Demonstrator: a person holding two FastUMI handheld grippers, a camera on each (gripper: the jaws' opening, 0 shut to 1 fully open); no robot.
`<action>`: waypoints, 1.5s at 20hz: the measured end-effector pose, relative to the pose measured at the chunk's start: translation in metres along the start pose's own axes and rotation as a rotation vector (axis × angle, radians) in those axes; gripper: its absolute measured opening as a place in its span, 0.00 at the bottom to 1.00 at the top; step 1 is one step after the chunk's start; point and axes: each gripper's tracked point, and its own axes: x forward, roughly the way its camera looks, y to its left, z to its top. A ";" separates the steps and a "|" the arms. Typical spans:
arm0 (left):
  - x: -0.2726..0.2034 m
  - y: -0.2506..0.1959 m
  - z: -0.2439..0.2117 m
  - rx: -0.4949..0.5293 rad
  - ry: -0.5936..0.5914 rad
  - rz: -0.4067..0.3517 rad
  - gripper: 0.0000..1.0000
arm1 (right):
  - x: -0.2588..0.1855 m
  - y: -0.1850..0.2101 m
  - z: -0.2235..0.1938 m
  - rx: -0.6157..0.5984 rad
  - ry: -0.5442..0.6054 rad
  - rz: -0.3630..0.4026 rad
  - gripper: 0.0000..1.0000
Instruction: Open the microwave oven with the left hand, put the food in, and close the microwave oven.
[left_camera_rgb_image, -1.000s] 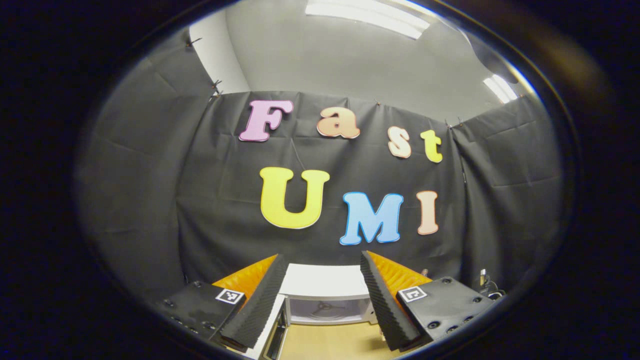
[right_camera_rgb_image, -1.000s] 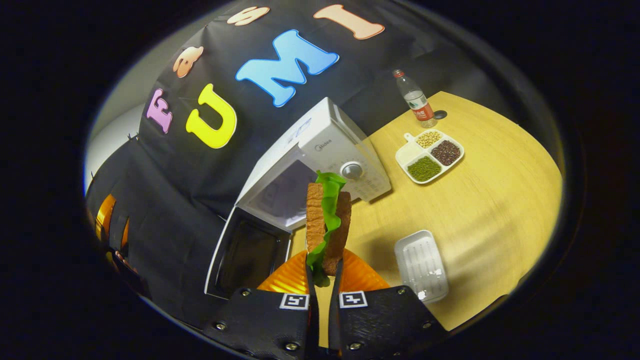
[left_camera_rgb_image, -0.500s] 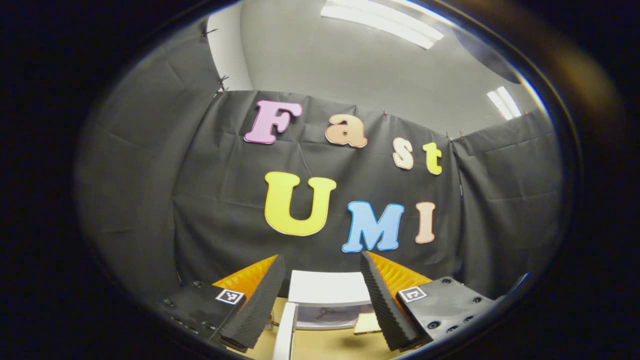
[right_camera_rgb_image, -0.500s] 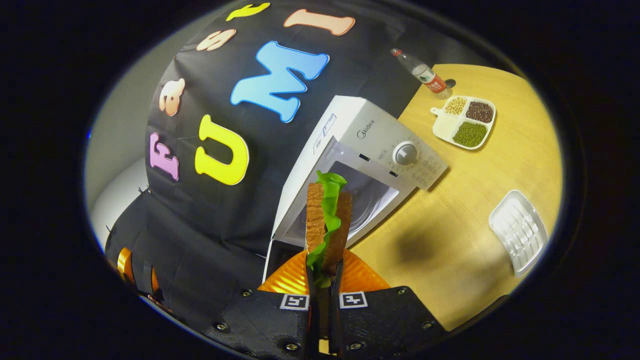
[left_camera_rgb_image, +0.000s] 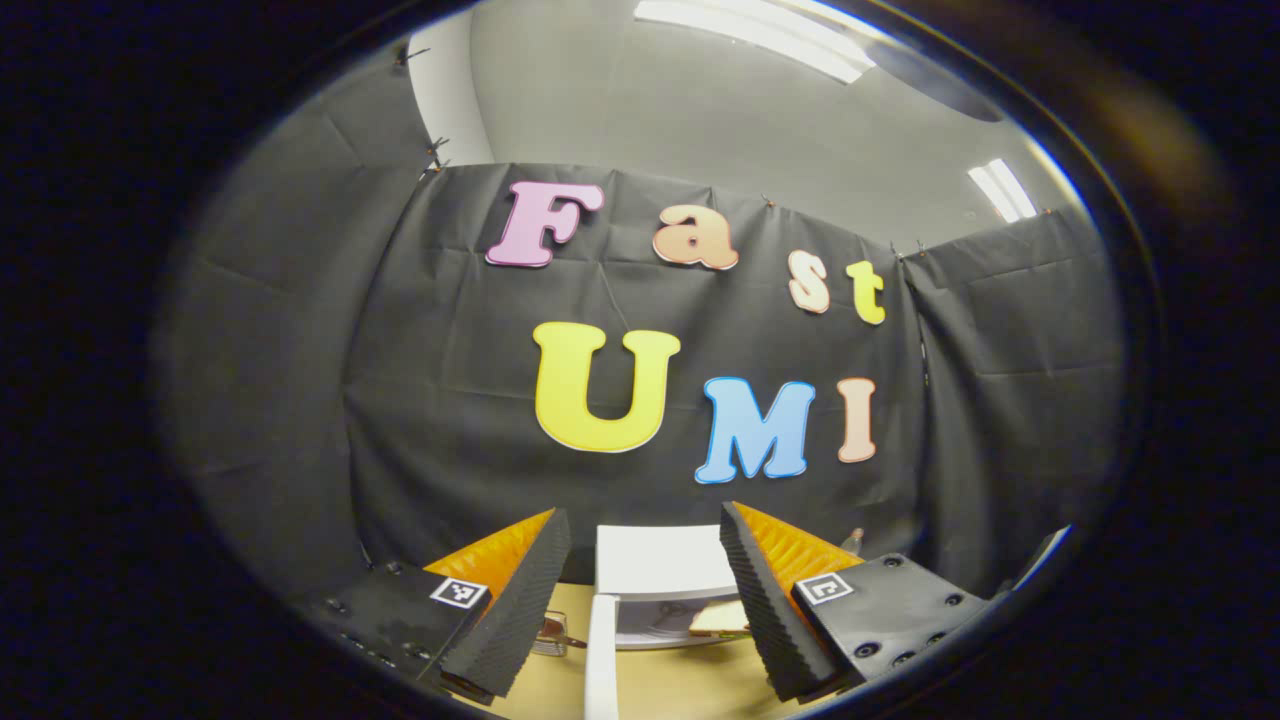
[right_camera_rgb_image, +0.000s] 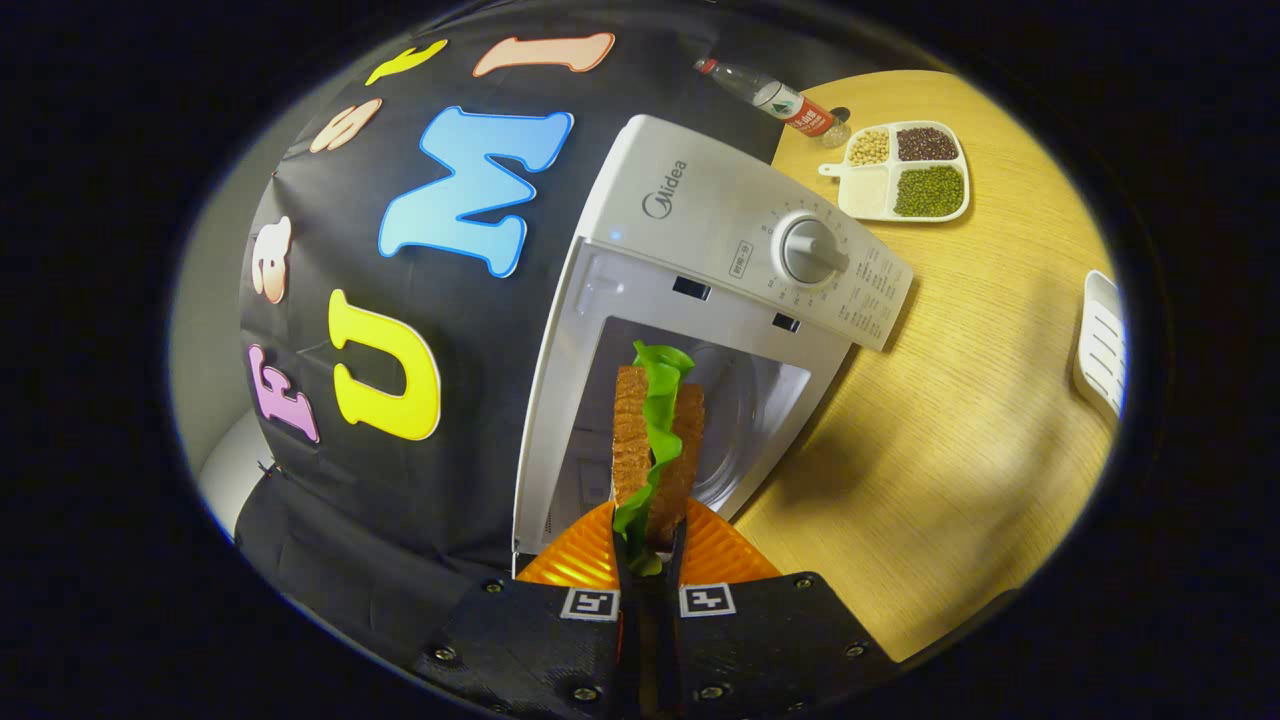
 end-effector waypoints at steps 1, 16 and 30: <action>0.000 0.006 -0.005 -0.008 0.008 0.011 0.95 | 0.009 -0.003 0.000 -0.014 -0.002 -0.013 0.07; -0.027 0.107 -0.022 0.029 0.071 0.211 0.96 | 0.171 -0.013 0.002 0.216 -0.266 -0.058 0.07; -0.015 0.086 -0.013 0.024 0.027 0.184 0.98 | 0.157 -0.017 -0.010 0.021 -0.244 -0.164 0.77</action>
